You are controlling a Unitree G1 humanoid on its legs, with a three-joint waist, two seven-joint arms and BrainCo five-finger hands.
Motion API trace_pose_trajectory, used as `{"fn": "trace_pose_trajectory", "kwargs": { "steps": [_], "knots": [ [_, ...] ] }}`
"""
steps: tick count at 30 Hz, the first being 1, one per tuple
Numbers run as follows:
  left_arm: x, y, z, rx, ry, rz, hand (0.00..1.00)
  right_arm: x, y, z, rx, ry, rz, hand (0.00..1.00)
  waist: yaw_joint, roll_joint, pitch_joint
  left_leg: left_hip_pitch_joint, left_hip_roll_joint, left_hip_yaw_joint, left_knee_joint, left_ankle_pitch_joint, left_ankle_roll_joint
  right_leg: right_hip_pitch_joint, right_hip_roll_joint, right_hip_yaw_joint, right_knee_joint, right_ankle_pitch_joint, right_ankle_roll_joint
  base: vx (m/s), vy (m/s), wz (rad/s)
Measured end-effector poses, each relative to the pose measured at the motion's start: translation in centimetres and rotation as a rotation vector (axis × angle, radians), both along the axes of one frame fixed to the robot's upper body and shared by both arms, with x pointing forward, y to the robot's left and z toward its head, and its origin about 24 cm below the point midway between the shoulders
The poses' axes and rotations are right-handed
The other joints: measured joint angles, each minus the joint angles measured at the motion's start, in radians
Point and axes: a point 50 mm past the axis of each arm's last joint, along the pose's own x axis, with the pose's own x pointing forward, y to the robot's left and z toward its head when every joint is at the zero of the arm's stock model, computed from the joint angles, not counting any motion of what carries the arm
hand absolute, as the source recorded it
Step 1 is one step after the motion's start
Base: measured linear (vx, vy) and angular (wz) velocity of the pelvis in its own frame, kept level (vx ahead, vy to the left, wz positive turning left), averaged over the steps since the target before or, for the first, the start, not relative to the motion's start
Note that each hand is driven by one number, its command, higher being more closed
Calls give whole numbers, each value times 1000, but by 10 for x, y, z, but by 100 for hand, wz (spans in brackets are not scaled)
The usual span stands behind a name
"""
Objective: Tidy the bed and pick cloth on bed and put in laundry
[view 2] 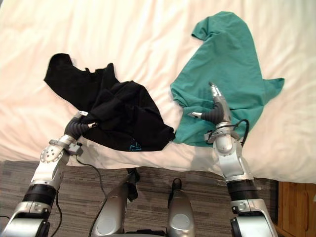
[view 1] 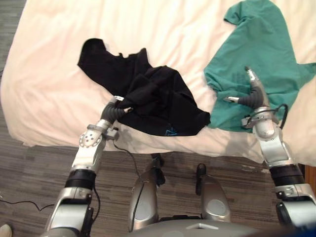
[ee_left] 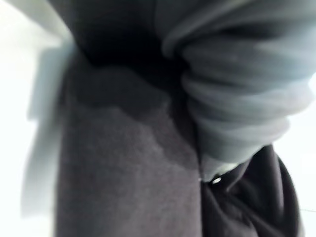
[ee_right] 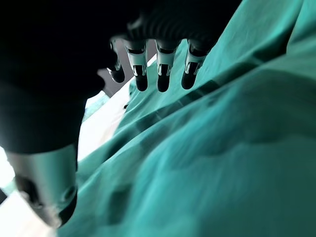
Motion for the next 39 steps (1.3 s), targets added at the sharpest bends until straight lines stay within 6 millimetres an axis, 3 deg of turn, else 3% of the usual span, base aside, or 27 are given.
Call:
{"fn": "trace_pose_trajectory", "kwargs": {
  "steps": [3, 6, 9, 10, 11, 13, 16, 18, 23, 27, 30, 33, 35, 39],
  "knots": [
    [-19, -1, -12, -43, 62, -73, 100, 2, -21, -5, -80, 58, -108, 0, 21, 8, 9, -2, -3, -11, 0, 0, 0, 9, 1, -8, -12, 3, -1, 41, 4, 11],
    [-40, -2, -37, -108, 212, -142, 100, 3, -36, -5, -165, 100, -172, 0, 30, 26, 22, -7, -6, -28, 0, -1, 1, 25, 3, -21, -37, 11, -1, 32, 7, 12],
    [-81, 3, -93, -151, 529, -130, 100, 8, -40, -9, -248, 167, -192, 0, 32, 15, 32, -20, -5, -37, 0, -1, 1, 19, 8, -31, -51, 16, -6, 32, 7, 9],
    [-89, 2, -104, -151, 590, -130, 100, 8, -42, -11, -265, 182, -196, 0, 35, 13, 33, -20, -4, -39, 0, -1, 1, 22, 10, -31, -57, 18, -8, 25, 9, 6],
    [-104, 1, -120, -149, 690, -127, 100, 8, -45, -13, -307, 223, -198, 100, 39, 9, 36, -20, -4, -42, 0, -2, -1, 26, 12, -32, -63, 19, -10, 24, 11, 10],
    [-119, 1, -135, -168, 766, -109, 100, 9, -52, -18, -331, 277, -210, 100, 49, 5, 38, -21, -5, -53, -3, -6, -6, 35, 15, -43, -73, 19, -11, 15, 10, 16],
    [-118, 1, -135, -167, 718, -99, 100, 18, -61, -16, -262, 315, -245, 100, 67, 0, 35, -23, -5, -66, -8, 1, -15, 38, 19, -62, -73, 7, -29, -33, 15, 11],
    [-119, -1, -139, -173, 700, -94, 100, 26, -67, -9, -127, 307, -264, 100, 68, -1, 34, -22, -9, -75, -34, 19, -23, 35, 20, -73, -73, 3, -28, -39, 31, 14],
    [-111, -16, -137, -201, 644, -127, 100, 23, -92, -10, 162, 282, -308, 100, 85, -11, 29, -19, -19, -90, -74, 43, -33, 32, 17, -84, -74, 4, -28, 20, 15, 14],
    [-102, -32, -126, -230, 592, -169, 100, 19, -93, -16, 283, 245, -270, 100, 80, -20, 25, -3, -23, -84, -88, 52, -25, 38, 13, -80, -74, 11, -18, 86, -14, -6],
    [-97, -43, -120, -245, 579, -173, 100, 15, -82, -33, 417, 220, -214, 100, 75, -25, 22, 41, -23, -67, -113, 68, -19, 60, 15, -70, -79, 16, -10, 86, -61, -22],
    [-100, -47, -127, -261, 618, -100, 100, 7, -62, -60, 503, 232, -145, 100, 59, -40, 7, 103, -19, -48, -139, 71, -23, 105, 23, -57, -96, 16, -10, 100, -84, -24],
    [-106, -53, -137, -250, 677, -47, 100, -10, -48, -93, 602, 271, -114, 100, 57, -50, -41, 145, -17, -30, -172, 75, -29, 130, 27, -53, -110, 16, -10, 151, -112, -21],
    [-127, -54, -167, -243, 824, 80, 100, -48, -19, -150, 848, 353, -63, 100, 23, -68, -129, 221, -18, -17, -174, 53, -59, 206, 25, -49, -137, 16, -10, 166, -74, -16]
  ]
}}
